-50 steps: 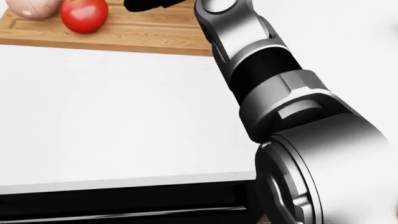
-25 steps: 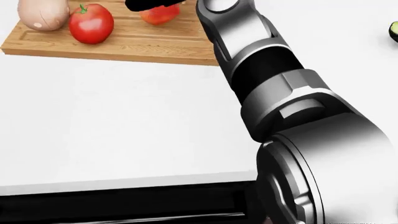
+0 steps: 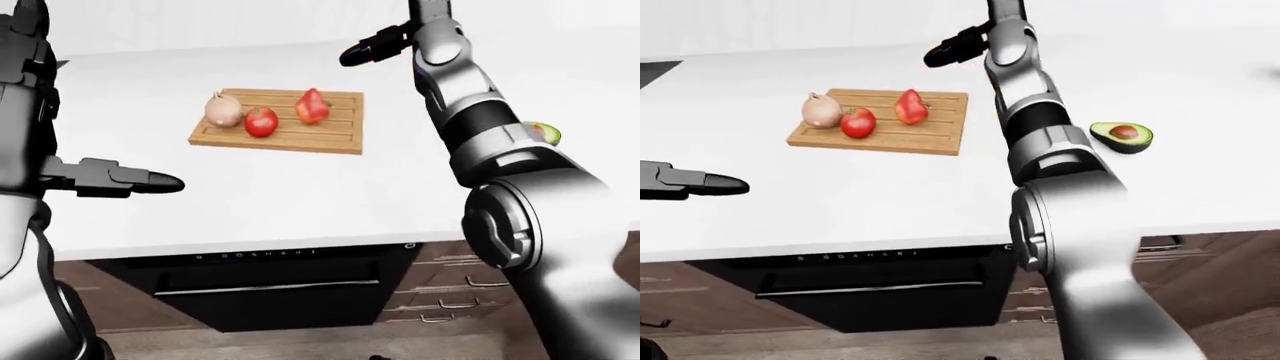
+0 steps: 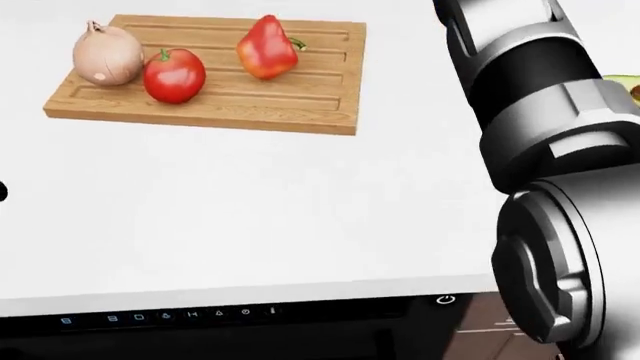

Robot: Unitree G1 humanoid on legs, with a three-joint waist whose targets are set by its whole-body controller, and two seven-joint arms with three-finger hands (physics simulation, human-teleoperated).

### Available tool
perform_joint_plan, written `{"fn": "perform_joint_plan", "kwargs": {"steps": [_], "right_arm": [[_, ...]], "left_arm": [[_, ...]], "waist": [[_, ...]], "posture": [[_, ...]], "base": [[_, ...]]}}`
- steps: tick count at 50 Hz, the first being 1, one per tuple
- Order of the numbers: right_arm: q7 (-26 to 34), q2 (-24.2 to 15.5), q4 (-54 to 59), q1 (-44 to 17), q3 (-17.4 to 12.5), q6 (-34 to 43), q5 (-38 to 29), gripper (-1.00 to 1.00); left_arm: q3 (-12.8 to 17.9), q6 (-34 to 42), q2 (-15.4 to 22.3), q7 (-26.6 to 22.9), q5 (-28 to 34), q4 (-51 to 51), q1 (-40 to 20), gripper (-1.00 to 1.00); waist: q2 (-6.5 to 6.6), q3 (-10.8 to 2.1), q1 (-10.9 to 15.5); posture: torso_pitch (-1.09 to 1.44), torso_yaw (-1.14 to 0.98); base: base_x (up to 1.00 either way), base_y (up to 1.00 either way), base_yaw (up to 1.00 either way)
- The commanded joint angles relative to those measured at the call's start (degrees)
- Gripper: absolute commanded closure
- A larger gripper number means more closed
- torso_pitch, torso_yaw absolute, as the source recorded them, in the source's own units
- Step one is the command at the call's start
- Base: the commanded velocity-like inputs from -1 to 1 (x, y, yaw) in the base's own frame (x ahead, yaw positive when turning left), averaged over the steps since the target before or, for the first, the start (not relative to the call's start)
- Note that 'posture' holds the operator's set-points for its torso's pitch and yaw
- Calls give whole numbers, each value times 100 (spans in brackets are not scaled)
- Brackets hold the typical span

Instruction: Place the avocado, onion, tomato and bell pepper on the cutting board.

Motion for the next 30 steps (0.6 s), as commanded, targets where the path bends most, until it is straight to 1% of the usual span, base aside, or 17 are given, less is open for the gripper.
{"fn": "perform_joint_plan", "kwargs": {"steps": [1,14,16,19,21,30], "right_arm": [[50,-85,-235,-228,36,-130,5,-100],[278,-682,-495,-219,159,20,38,-100],[332,-816,-583,-180,158,91,71,-100],[392,-959,-707,-105,163,178,132,-100],[472,-1081,-847,6,177,254,161,-100],[766,-1439,-1504,413,206,652,265,-100]], "left_arm": [[83,-156,93,63,32,-147,-107,-100],[2,-299,68,162,-16,103,-189,-100],[1,-256,72,154,-13,95,-191,-100],[-36,-242,71,142,5,86,-191,-100],[-8,-218,64,141,-1,77,-214,-100],[-14,-325,-5,205,2,132,-140,-100]], "waist": [[24,-177,13],[7,-180,32],[-2,-201,28],[-18,-270,37],[-30,-328,40],[-72,-623,64]], "posture": [[15,3],[15,3],[14,3],[11,3],[9,3],[0,3]], "base": [[0,0,0],[0,0,0],[0,0,0],[0,0,0],[0,0,0],[0,0,0]]}}
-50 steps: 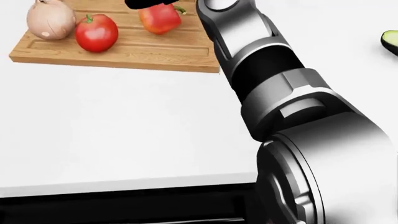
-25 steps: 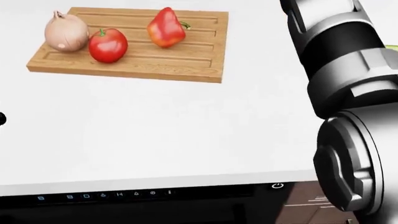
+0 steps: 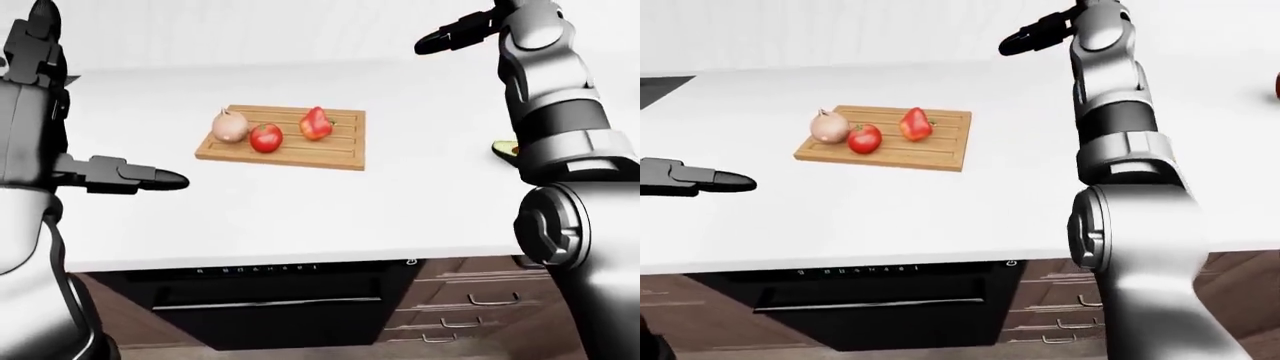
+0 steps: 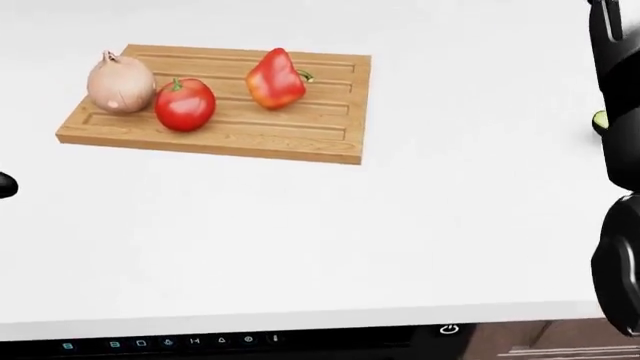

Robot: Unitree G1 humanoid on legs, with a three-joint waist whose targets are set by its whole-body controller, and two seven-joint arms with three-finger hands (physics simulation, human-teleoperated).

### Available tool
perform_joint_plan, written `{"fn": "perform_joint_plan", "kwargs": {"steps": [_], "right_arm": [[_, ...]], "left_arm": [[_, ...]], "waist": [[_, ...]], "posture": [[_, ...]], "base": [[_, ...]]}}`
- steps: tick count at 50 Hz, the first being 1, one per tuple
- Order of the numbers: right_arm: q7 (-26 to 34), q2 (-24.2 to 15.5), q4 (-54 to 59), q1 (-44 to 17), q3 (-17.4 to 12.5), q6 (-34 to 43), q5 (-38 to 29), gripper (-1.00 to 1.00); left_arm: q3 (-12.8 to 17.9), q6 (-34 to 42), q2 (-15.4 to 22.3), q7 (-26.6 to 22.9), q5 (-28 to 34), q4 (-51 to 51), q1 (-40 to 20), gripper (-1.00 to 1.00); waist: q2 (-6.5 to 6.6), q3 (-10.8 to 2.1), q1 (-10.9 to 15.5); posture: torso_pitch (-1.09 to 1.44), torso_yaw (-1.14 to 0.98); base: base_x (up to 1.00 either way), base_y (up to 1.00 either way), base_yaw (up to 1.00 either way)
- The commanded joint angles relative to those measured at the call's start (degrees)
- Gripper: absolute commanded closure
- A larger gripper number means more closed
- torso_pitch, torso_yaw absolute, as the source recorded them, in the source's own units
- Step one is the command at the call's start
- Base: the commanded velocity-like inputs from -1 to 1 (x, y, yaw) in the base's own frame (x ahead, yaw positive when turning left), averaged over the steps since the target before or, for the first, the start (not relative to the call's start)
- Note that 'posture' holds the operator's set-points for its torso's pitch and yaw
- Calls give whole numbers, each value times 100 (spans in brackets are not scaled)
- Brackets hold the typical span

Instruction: Place the avocado, onion, tomato and bell pepper on the cutting board.

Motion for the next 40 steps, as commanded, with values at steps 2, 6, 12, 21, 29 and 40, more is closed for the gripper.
{"fn": "perform_joint_plan", "kwargs": {"steps": [2,6,12,21,29,40], "right_arm": [[151,-153,-511,-109,-10,58,37,-100],[294,-246,-981,218,-37,291,72,-100],[577,-459,-2287,976,-175,1001,157,-100],[823,-658,-3989,2050,-406,1915,206,-100],[925,-892,-4860,2739,-654,2389,283,-100],[878,-1321,-5614,3589,-1055,2814,554,-100]], "left_arm": [[71,-132,61,80,26,-140,-107,-100],[42,-158,42,134,22,-99,-145,-100],[46,-155,42,162,7,-98,-134,-100],[-28,-226,18,213,11,7,-160,-100],[-104,-335,-47,269,31,123,-171,-100],[-150,-475,-154,326,104,252,-161,-100]], "waist": [[-4,-196,10],[-31,-222,26],[-72,-237,48],[-109,-233,80],[-139,-242,89],[-187,-258,97]], "posture": [[0,3],[0,3],[0,3],[0,3],[0,3],[0,3]], "base": [[0,0,0],[0,0,0],[0,0,0],[0,0,0],[0,0,0],[0,0,0]]}}
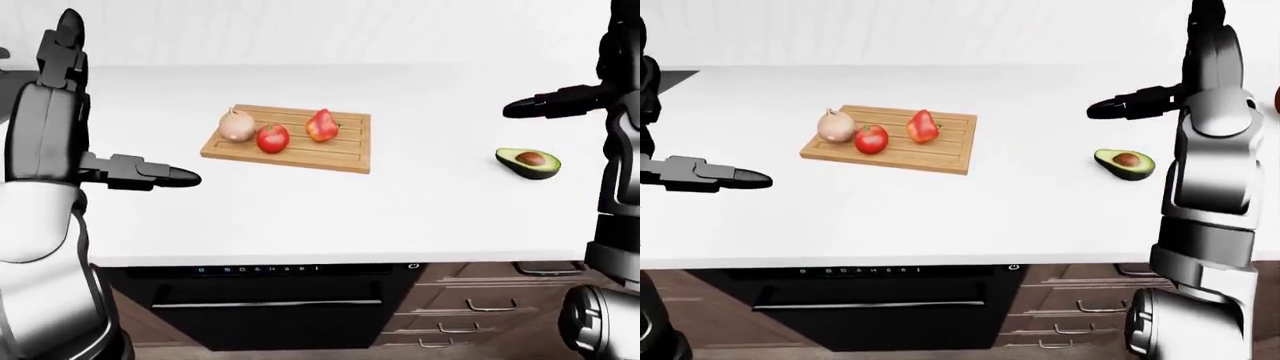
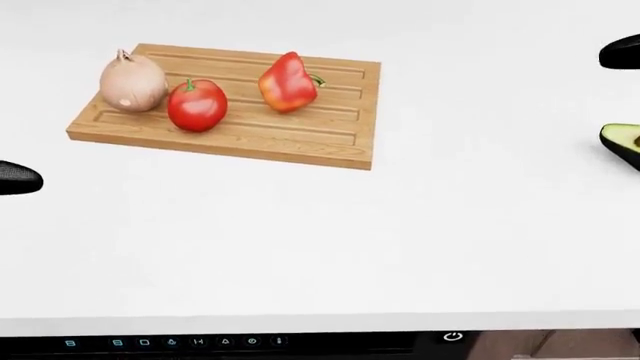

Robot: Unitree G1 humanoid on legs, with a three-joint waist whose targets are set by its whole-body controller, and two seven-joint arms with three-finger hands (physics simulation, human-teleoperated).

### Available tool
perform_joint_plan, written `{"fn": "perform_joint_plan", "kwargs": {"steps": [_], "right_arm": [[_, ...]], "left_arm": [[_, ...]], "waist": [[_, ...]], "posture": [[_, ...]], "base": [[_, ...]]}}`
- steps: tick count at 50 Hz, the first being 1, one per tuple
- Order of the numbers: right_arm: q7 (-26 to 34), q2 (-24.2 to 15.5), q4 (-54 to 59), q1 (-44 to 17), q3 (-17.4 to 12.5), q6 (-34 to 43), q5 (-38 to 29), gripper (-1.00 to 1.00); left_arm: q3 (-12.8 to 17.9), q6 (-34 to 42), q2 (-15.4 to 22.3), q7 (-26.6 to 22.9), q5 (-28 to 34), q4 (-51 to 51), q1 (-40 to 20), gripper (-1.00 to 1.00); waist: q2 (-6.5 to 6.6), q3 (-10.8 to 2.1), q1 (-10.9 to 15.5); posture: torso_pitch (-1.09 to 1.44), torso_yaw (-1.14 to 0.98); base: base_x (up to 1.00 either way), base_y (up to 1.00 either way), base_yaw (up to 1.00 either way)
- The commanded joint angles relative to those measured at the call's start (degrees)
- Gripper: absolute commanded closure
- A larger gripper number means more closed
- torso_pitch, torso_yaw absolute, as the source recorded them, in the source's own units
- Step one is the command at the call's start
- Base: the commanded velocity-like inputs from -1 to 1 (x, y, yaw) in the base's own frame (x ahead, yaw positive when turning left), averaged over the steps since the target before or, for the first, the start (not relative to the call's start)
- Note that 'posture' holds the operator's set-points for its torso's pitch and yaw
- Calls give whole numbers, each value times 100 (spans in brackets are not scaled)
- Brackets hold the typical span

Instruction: Place the avocado, onion, tomato and bell pepper on the cutting board.

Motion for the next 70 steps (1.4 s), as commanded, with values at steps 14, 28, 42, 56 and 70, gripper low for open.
{"fn": "perform_joint_plan", "kwargs": {"steps": [14,28,42,56,70], "right_arm": [[46,-197,-1282,1041,-547,327,266,-100],[-52,119,-1880,1836,-821,403,378,-100],[-159,375,-1951,2322,-1004,205,444,-100],[-361,322,-1583,2345,-1065,147,764,-100],[-608,320,-927,2271,-924,-255,813,-100]], "left_arm": [[86,-175,48,46,45,-187,-44,-100],[-48,-286,8,114,92,51,-194,-100],[-34,-318,-32,88,98,16,-112,-100],[-3,-329,-59,95,113,-23,-53,-100],[-18,-297,-8,72,106,21,-136,-100]], "waist": [[-63,-146,9],[-79,-155,16],[-78,-164,-9],[-68,-177,-16],[-69,-181,-15]], "posture": [[0,3],[0,3],[0,3],[0,3],[0,3]], "base": [[0,0,0],[0,0,0],[0,0,0],[0,0,0],[0,0,0]]}}
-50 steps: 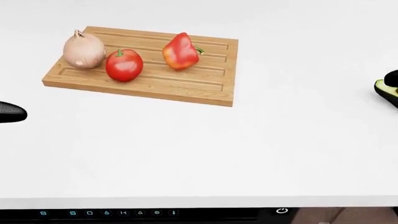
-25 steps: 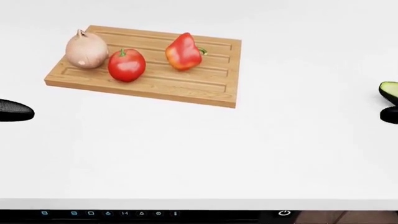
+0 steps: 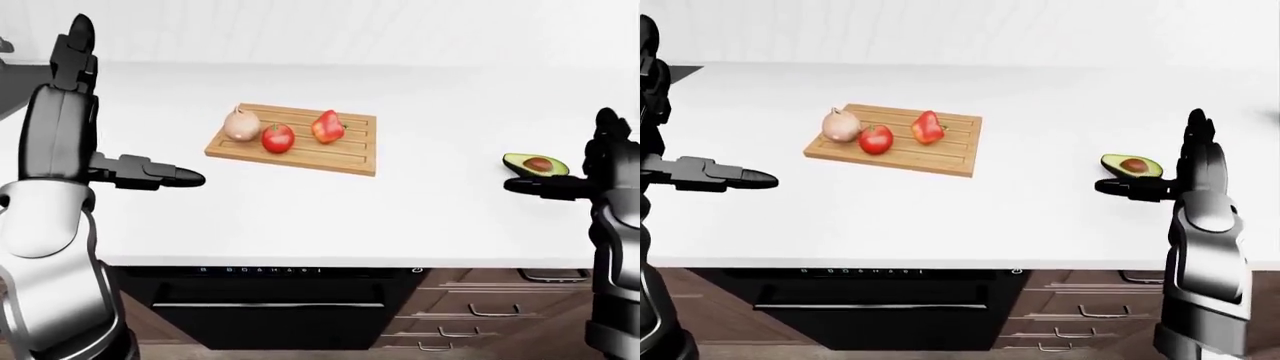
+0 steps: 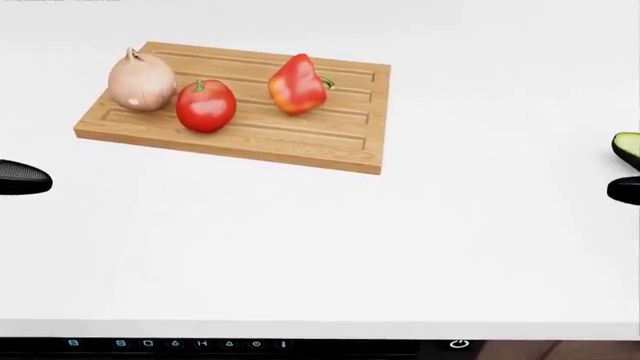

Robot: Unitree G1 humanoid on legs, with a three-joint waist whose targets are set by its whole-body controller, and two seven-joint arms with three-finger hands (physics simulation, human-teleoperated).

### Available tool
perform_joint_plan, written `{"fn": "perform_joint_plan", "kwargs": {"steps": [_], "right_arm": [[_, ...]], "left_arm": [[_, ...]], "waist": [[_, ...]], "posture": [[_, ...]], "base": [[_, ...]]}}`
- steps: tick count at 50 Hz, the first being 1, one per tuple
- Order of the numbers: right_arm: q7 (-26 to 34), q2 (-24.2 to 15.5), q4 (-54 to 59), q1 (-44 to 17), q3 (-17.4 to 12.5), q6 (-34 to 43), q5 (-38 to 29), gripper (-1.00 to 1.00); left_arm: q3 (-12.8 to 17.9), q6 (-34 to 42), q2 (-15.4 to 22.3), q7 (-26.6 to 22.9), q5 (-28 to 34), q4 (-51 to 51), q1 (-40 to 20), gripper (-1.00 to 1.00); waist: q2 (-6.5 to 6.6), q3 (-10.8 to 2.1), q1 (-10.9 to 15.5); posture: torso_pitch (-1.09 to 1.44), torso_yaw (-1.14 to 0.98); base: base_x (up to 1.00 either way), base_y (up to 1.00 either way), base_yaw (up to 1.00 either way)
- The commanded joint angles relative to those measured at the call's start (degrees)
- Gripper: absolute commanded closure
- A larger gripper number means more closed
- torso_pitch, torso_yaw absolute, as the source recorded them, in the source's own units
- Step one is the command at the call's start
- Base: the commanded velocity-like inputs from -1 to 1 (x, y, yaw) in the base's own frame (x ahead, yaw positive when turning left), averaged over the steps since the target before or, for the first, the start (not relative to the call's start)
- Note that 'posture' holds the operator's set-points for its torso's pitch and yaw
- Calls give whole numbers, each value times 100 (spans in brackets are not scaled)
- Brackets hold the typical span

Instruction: Place the avocado, onion, tomato and bell pepper on the cutting board.

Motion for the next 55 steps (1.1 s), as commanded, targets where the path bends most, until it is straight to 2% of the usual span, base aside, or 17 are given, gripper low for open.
{"fn": "perform_joint_plan", "kwargs": {"steps": [1,13,24,36,55], "right_arm": [[-80,-123,-179,-156,-62,-228,-42,-100],[-126,-100,-7,-29,-122,-395,16,-100],[-268,-185,578,-135,-62,-655,53,-99],[-402,-256,1149,-425,121,-898,61,-82],[-502,-258,1877,-784,394,-1279,33,-35]], "left_arm": [[54,-120,89,38,34,-158,-145,-100],[106,-159,55,44,29,-205,-42,-100],[147,-183,44,60,22,-250,55,-100],[90,-178,66,54,62,-172,-43,-100],[177,-170,94,11,49,-257,43,-100]], "waist": [[-17,-130,3],[-18,-133,2],[-17,-135,1],[-19,-144,-6],[-14,-154,-6]], "posture": [[0,3],[0,3],[0,3],[0,3],[0,3]], "base": [[0,0,0],[0,0,0],[0,0,0],[0,0,0],[0,0,0]]}}
